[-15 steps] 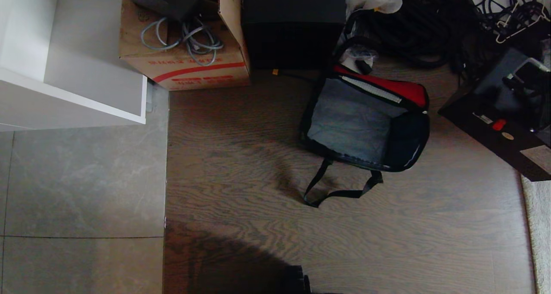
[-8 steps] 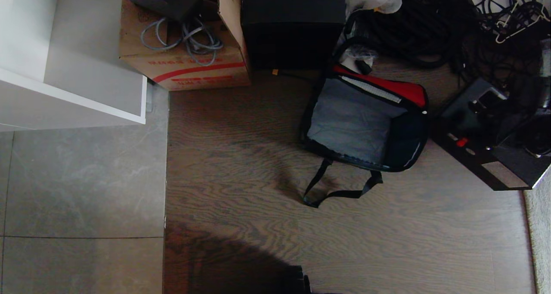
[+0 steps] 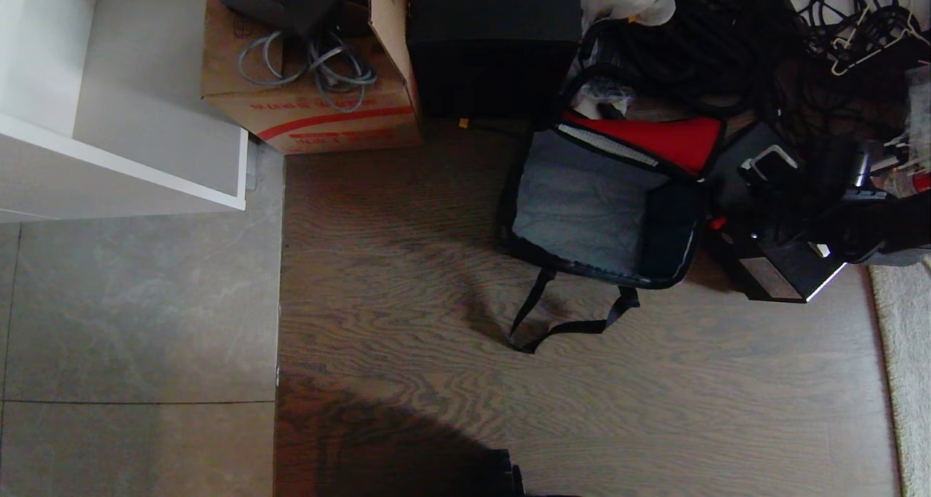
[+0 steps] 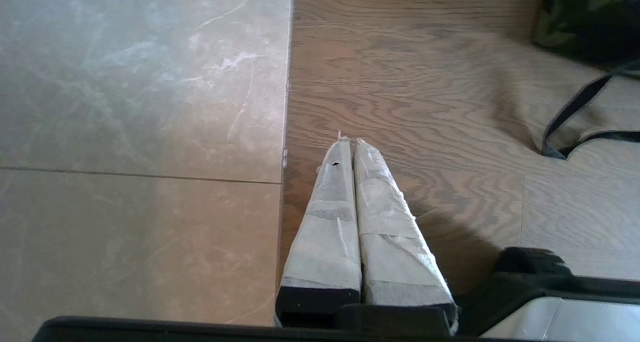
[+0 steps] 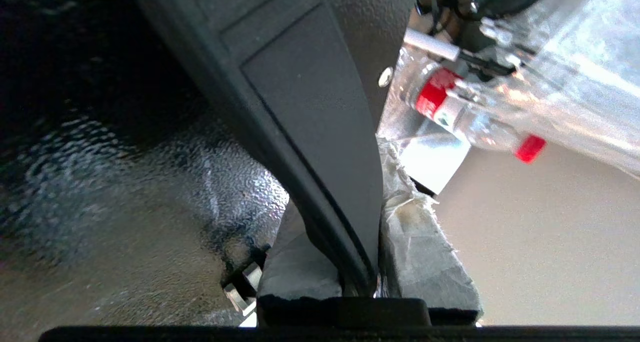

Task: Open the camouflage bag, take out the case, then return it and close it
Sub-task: Release the handle

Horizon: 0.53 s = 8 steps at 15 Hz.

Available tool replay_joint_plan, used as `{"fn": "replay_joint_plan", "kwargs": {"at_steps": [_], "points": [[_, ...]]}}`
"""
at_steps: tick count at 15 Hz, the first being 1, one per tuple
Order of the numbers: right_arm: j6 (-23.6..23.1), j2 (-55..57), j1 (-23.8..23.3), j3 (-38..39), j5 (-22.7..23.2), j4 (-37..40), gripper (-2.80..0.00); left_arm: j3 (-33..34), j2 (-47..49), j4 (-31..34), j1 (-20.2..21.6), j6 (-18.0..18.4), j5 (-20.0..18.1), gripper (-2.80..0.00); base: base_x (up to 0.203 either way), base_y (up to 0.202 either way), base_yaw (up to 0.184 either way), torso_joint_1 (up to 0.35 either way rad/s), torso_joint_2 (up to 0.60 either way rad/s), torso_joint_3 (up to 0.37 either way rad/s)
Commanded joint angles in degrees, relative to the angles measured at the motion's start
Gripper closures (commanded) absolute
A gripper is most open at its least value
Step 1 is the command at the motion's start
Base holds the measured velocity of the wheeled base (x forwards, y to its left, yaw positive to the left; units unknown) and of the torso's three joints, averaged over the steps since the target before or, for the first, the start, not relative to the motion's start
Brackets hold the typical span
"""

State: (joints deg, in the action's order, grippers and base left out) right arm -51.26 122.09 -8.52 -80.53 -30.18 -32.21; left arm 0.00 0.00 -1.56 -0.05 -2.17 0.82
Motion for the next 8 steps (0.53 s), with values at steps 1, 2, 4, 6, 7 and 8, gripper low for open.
{"fn": "replay_joint_plan", "kwargs": {"at_steps": [1,2,4,6,7,8], "points": [[-0.3,1.6,0.6,0.8,4.2,-1.0,0.00,0.4,0.0,0.0,0.0,0.0,0.1,0.00,0.000,0.000,0.000,0.000,0.00,0.000],[-0.3,1.7,0.6,1.9,5.2,-1.4,0.00,0.4,0.0,0.0,0.0,0.0,0.0,0.00,0.000,0.000,0.000,0.000,0.00,0.000],[-0.2,1.7,0.6,2.4,6.5,-1.1,0.00,0.4,0.0,0.0,0.0,0.0,0.0,0.00,0.000,0.000,0.000,0.000,0.00,0.000],[-0.4,1.4,0.5,3.4,8.9,-1.3,0.00,0.4,0.0,0.0,0.0,0.0,0.0,0.00,0.000,0.000,0.000,0.000,0.00,0.000],[-0.5,1.1,0.5,4.0,9.4,-0.8,-2.80,0.4,0.0,0.0,0.0,0.0,0.0,0.00,0.000,0.000,0.000,0.000,0.00,0.000],[-0.5,0.9,0.5,4.7,9.4,-0.8,-2.80,0.4,0.0,0.0,0.0,0.0,0.1,0.00,0.000,0.000,0.000,0.000,0.00,0.000]]}}
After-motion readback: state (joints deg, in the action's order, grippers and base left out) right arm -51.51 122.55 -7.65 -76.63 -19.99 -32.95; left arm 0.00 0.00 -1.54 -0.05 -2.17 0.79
